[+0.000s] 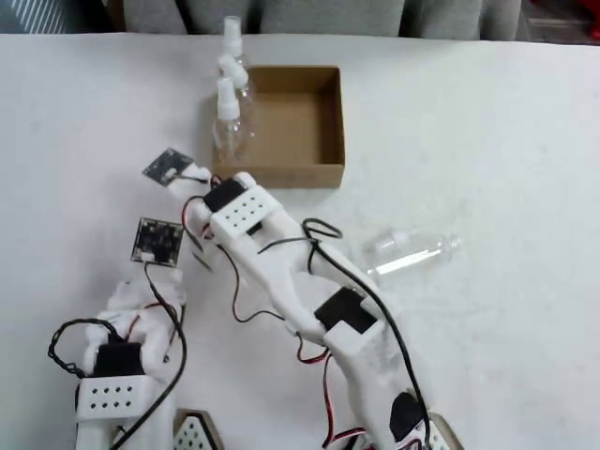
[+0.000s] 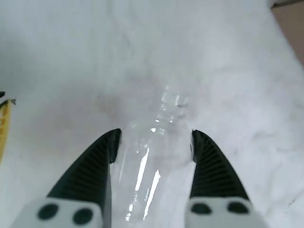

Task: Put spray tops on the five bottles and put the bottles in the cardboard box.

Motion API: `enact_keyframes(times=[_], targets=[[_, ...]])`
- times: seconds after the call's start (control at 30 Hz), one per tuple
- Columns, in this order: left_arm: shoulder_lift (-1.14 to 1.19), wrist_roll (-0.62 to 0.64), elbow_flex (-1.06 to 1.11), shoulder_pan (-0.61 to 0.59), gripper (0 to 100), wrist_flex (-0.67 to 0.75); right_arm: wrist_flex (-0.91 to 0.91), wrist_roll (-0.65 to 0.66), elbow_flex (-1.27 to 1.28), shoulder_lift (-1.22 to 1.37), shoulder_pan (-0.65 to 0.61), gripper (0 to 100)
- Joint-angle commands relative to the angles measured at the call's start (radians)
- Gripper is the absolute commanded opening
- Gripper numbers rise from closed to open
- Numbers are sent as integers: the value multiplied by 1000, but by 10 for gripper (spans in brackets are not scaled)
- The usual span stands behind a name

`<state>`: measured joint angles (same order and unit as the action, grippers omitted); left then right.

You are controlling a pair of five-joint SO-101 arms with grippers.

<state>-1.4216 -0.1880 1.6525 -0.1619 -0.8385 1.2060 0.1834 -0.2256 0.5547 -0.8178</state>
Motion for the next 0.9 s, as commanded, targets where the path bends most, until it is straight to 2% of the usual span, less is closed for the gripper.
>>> enact_keyframes(times=[0.0, 0.17, 0.43, 0.6, 0.87], targets=[[-25, 3, -26, 2, 23, 31, 53, -9, -6, -45, 18, 30], [-25, 3, -26, 2, 23, 32, 97, -114, -2, -137, 93, 30], [-27, 3, -26, 2, 23, 32, 193, -124, 3, -292, 246, 30], [-27, 3, -26, 2, 23, 32, 196, -178, -3, -309, 346, 31], [-27, 3, -26, 2, 23, 32, 266, -178, 2, -407, 573, 31]])
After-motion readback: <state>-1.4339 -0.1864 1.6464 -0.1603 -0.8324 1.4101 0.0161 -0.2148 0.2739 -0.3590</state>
